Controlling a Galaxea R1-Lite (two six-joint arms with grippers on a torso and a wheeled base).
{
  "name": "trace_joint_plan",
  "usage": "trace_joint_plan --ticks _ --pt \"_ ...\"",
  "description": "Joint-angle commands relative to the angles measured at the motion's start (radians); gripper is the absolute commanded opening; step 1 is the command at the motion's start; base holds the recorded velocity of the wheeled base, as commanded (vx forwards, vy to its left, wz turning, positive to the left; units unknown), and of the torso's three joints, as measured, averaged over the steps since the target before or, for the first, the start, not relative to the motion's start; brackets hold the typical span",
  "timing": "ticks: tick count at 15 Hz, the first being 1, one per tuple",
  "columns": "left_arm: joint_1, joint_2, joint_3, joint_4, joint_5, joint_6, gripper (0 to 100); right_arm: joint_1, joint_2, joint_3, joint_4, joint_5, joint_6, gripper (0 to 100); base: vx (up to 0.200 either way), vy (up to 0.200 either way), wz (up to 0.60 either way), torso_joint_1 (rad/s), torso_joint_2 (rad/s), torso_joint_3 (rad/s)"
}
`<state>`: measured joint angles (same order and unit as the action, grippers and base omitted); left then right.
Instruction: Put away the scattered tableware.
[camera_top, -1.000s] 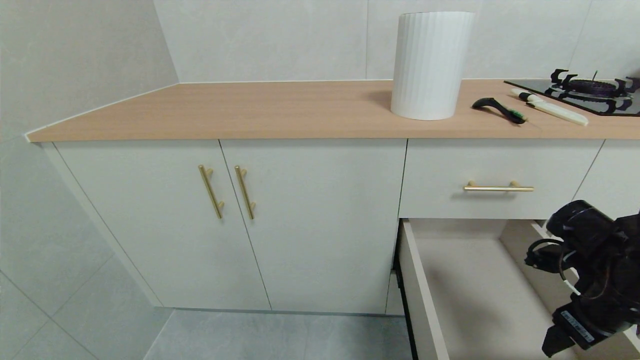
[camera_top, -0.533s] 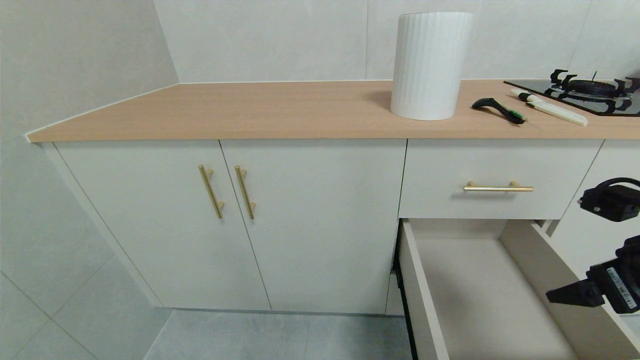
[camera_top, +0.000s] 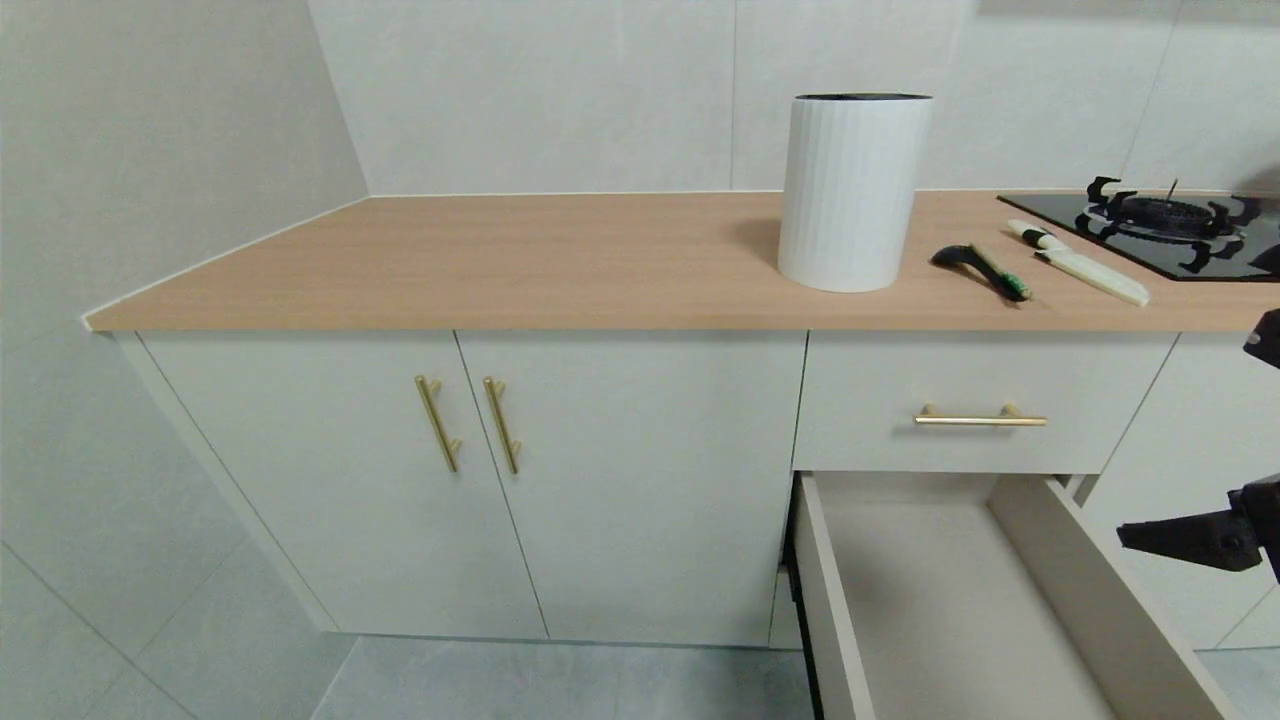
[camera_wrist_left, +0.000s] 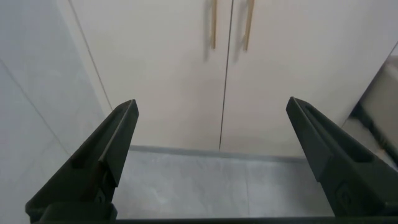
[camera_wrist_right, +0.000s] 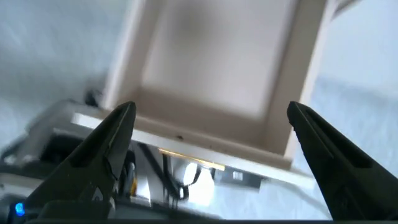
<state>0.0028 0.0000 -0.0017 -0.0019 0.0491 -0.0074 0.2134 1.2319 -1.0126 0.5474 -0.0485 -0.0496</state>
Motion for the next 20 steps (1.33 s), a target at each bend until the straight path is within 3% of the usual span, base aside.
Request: trace_joint_plan --ticks 1,5,7,11,13,16,20 --pt "0.000 0.000 0.000 -0.001 0.001 0.000 100 0.000 0.029 -0.026 -0.020 0.001 -0.001 100 0.000 0.000 0.00 0.110 -0.49 -0.344" --pt "0.000 0.000 0.000 -0.001 0.000 0.000 100 -0.057 0.132 -0.130 -0.118 0.009 0.000 100 0.000 0.000 0.00 0.130 -0.45 -0.316" --pt "0.000 0.000 0.000 -0.001 0.000 0.000 100 -0.095 0.241 -0.304 -0.130 0.019 0.005 100 0.000 0.000 0.00 0.056 -0.19 -0.124" --pt "0.000 0.000 0.000 -0.001 0.000 0.000 100 -0.097 0.451 -0.604 -0.064 -0.027 0.169 100 0.000 0.000 0.00 0.007 -0.02 -0.012" --pt "0.000 0.000 0.000 -0.001 0.000 0.000 100 -0.095 0.583 -0.759 0.040 -0.126 0.220 100 0.000 0.000 0.00 0.000 0.00 0.000" --pt "0.000 0.000 0.000 -0.001 0.000 0.000 100 -0.092 0.702 -0.871 0.109 -0.195 0.275 100 0.000 0.000 0.00 0.000 0.00 0.000" --pt "0.000 0.000 0.000 -0.001 0.000 0.000 100 -0.095 0.767 -0.910 0.109 -0.232 0.297 100 0.000 0.000 0.00 0.000 0.00 0.000"
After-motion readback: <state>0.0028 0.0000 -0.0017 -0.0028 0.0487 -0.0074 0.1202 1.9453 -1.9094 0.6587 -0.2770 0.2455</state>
